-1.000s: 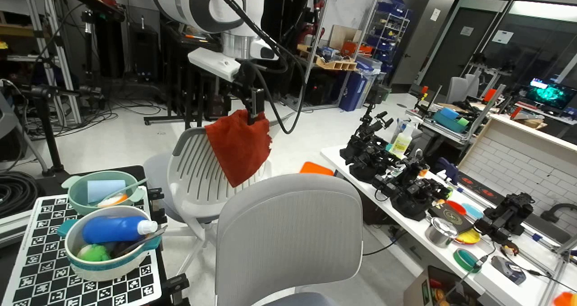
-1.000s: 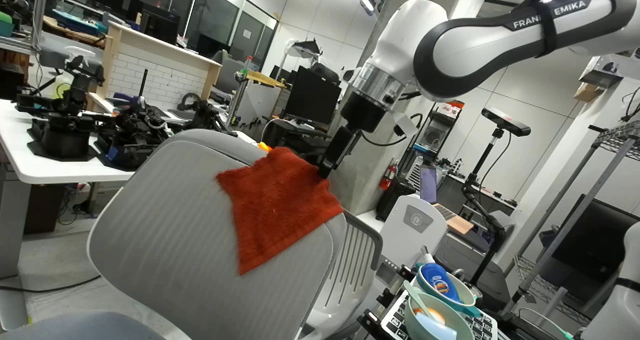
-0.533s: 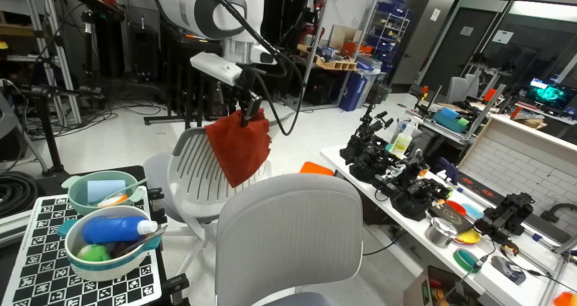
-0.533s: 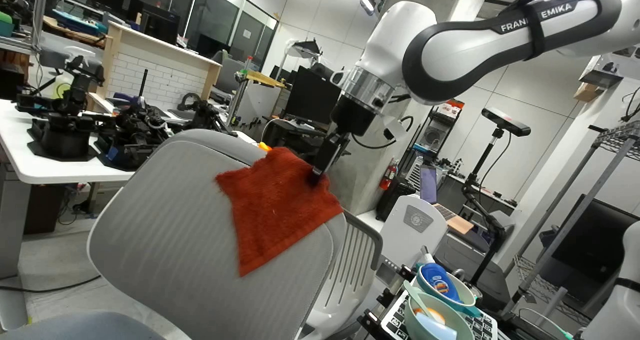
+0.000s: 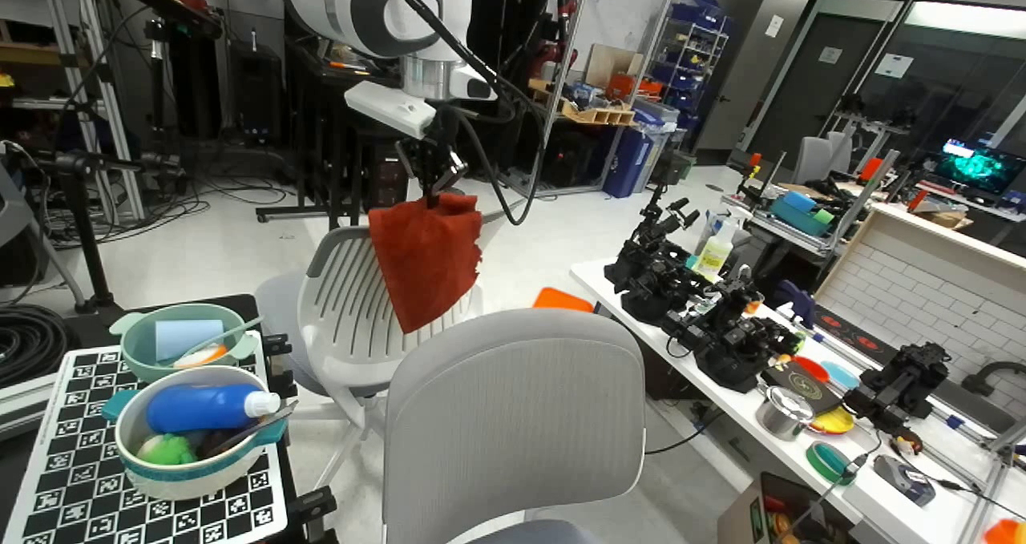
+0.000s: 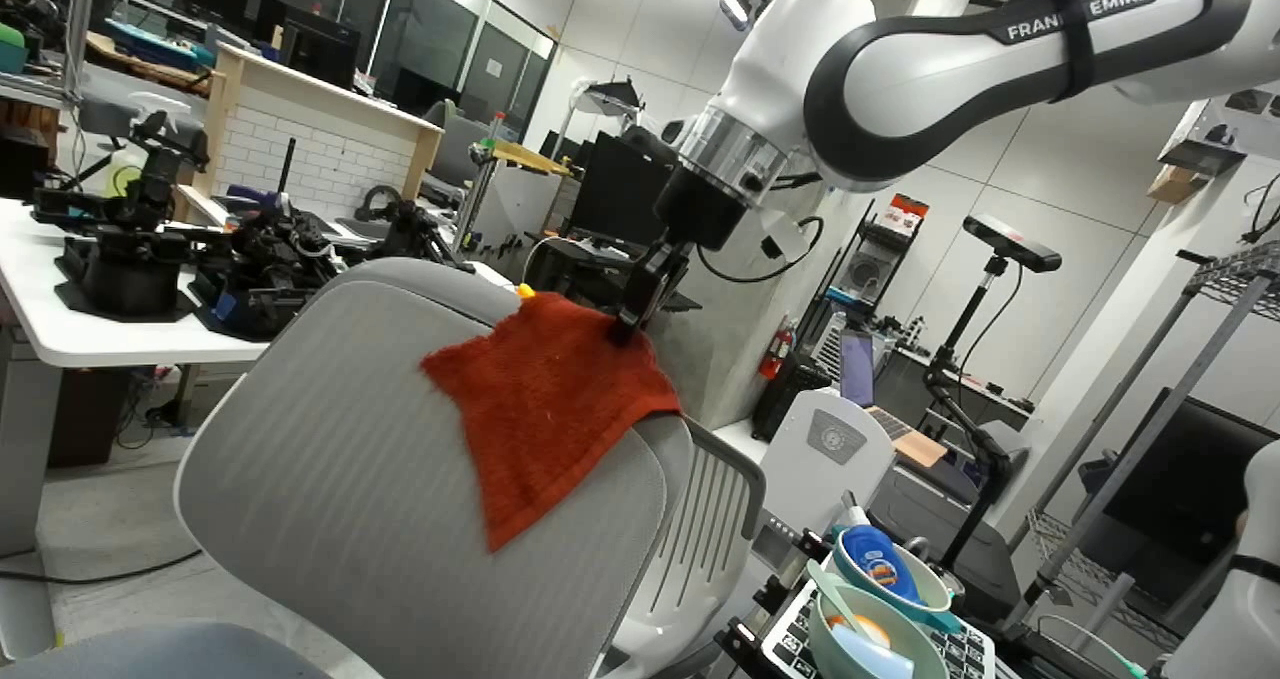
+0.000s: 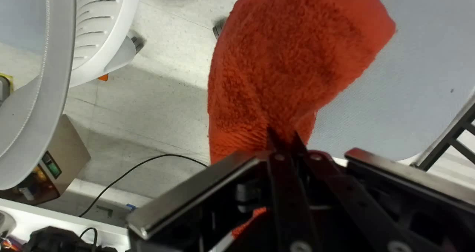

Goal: Move the orange cloth to the chair on the left and then back to the chair on the right

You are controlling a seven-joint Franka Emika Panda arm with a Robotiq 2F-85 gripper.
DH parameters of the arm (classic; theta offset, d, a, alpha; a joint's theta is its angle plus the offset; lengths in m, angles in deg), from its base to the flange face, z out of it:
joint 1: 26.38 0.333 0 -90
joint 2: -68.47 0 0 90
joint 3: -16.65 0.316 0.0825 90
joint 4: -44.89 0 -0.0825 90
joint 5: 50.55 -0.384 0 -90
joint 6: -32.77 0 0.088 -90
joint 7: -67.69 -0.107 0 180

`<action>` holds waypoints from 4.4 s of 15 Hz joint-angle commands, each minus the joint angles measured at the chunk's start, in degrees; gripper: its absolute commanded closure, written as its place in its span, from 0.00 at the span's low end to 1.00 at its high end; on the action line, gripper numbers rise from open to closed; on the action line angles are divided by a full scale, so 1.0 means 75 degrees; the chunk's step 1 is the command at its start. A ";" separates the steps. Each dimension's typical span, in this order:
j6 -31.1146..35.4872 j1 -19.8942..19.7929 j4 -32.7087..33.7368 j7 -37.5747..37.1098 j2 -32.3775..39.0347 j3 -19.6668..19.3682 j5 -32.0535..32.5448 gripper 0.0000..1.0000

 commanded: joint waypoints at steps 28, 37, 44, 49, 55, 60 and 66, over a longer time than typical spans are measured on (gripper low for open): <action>-0.0705 -0.1458 0.0519 0.2140 -0.1524 -0.1439 -0.1310 0.99; -0.0630 -0.1023 0.0160 0.1868 -0.1238 -0.0953 -0.1092 0.99; -0.0489 -0.1067 0.0231 0.2358 -0.0930 -0.0980 -0.1137 0.99; -0.0406 -0.1410 0.0525 0.3293 -0.0171 -0.1146 -0.1351 0.99; -0.0487 -0.1828 0.1024 0.3807 0.0660 -0.1027 -0.1289 0.99; -0.0527 -0.1793 0.1266 0.3802 0.0869 -0.0884 -0.1155 0.99; -0.0529 -0.1758 0.1399 0.3771 0.1033 -0.0744 -0.1036 0.99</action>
